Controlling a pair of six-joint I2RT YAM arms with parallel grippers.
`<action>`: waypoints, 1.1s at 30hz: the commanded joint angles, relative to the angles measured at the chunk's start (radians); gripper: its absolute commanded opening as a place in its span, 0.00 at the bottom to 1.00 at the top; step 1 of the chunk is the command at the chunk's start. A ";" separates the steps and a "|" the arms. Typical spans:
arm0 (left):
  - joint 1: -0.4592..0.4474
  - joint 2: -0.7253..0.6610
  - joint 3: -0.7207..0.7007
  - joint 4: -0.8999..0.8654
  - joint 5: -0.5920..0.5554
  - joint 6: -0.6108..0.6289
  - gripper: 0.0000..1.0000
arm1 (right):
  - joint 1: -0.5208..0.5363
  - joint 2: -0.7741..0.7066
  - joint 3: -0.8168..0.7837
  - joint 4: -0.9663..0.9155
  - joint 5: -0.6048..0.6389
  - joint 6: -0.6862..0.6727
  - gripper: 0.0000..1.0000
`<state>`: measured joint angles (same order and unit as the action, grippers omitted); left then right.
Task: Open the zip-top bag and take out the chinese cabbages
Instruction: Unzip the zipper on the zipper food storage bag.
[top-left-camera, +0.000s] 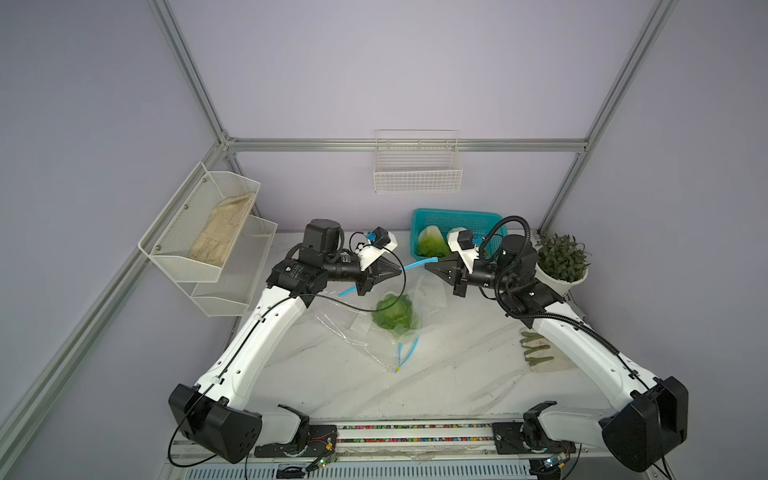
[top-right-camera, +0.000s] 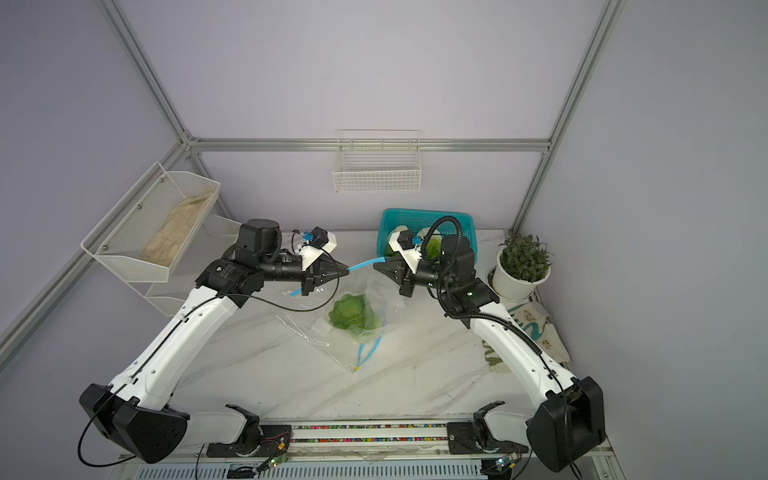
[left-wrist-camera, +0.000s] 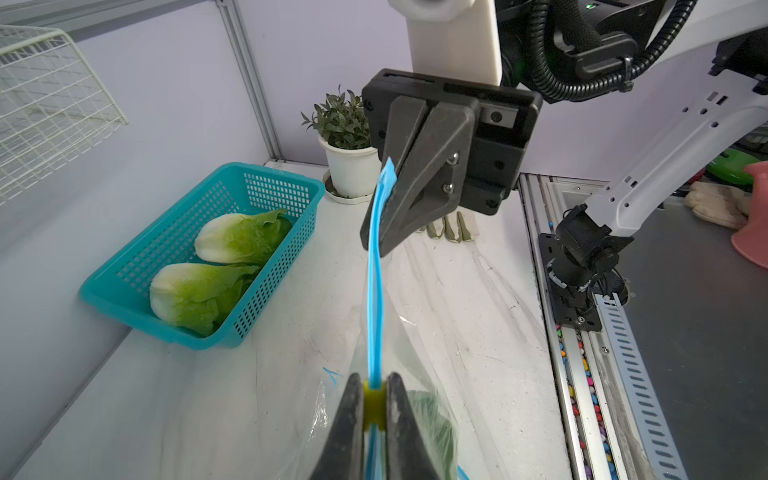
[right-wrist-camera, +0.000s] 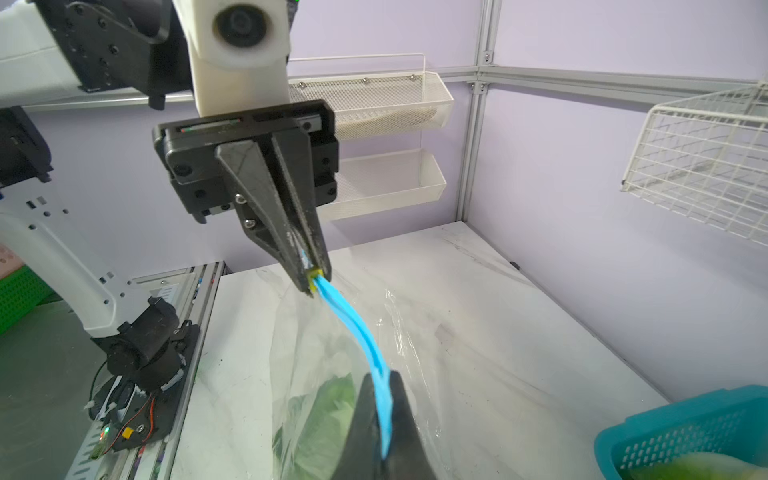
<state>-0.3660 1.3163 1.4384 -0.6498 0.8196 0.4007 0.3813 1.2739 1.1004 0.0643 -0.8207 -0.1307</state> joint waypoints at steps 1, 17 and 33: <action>0.028 -0.077 -0.044 -0.009 -0.034 -0.025 0.08 | -0.037 -0.012 -0.017 0.075 0.066 0.046 0.00; 0.061 -0.280 -0.194 -0.106 -0.184 -0.039 0.09 | -0.120 0.042 -0.031 0.213 0.112 0.151 0.00; 0.083 -0.326 -0.232 -0.128 -0.225 -0.022 0.09 | -0.139 0.069 -0.020 0.199 0.080 0.139 0.00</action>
<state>-0.2947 0.9958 1.2190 -0.7727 0.5938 0.3771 0.2634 1.3266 1.0695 0.2386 -0.7685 0.0177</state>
